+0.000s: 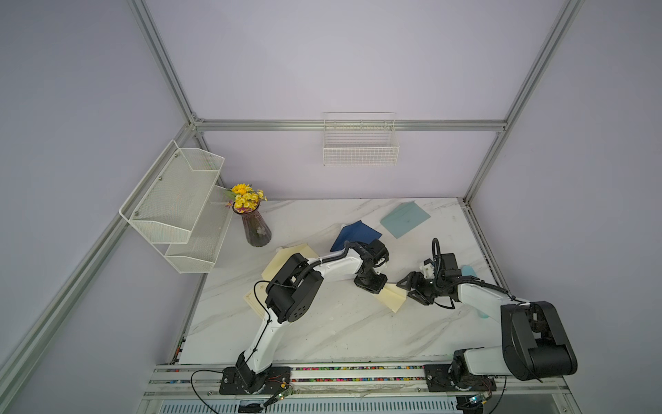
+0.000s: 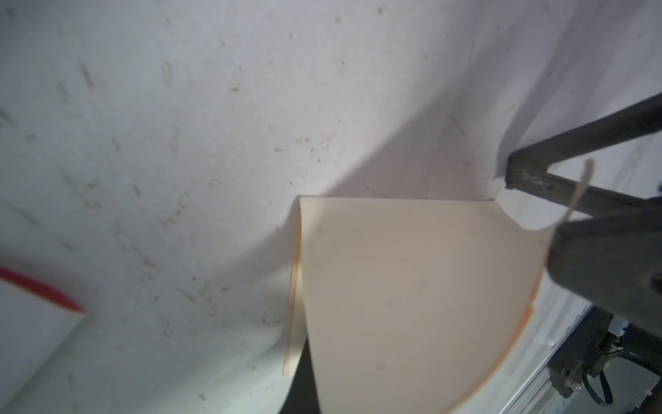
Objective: Fold the letter paper in half and place it into the envelope
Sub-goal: Pick up the letter paper from the center of the board.
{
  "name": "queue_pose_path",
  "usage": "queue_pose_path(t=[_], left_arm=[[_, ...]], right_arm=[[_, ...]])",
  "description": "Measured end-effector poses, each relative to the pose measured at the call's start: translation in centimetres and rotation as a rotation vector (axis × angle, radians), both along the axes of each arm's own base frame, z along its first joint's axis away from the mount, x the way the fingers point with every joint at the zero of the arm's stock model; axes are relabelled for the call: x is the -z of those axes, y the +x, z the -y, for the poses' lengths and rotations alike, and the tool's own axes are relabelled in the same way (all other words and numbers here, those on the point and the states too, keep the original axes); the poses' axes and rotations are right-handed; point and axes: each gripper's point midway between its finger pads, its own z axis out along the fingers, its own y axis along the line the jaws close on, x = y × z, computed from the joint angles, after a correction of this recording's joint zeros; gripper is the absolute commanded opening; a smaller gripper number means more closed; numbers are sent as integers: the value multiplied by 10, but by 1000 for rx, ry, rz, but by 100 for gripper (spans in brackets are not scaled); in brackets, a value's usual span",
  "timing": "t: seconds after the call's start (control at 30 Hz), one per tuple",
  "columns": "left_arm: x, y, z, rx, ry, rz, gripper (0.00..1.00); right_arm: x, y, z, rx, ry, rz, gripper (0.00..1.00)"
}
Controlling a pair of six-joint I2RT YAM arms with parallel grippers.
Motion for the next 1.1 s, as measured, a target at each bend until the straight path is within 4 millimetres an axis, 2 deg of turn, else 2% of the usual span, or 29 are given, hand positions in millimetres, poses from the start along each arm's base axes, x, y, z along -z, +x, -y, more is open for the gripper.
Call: queue_pose_path(t=[0.17,0.33,0.47,0.7,0.9,1.1], left_arm=[[0,0,-2,-1,4,-3,4],[0,0,-3,3,6,-4,4],[0,0,-5,-1,8,-10,4],[-2,3,-14,-19,30,-33,5],[-8,6,-18,-29,41,-46,5],[-8,1,-22,-27,58,-70,5]], right_arm=[[-6,5,1,9,-17,25,68],[-41,16,2,12,-24,139,68],[-56,13,1,5,-31,194,68],[-38,2,5,3,-65,170,72],[-25,14,5,-13,-103,190,77],[-5,24,-6,-57,-119,197,77]])
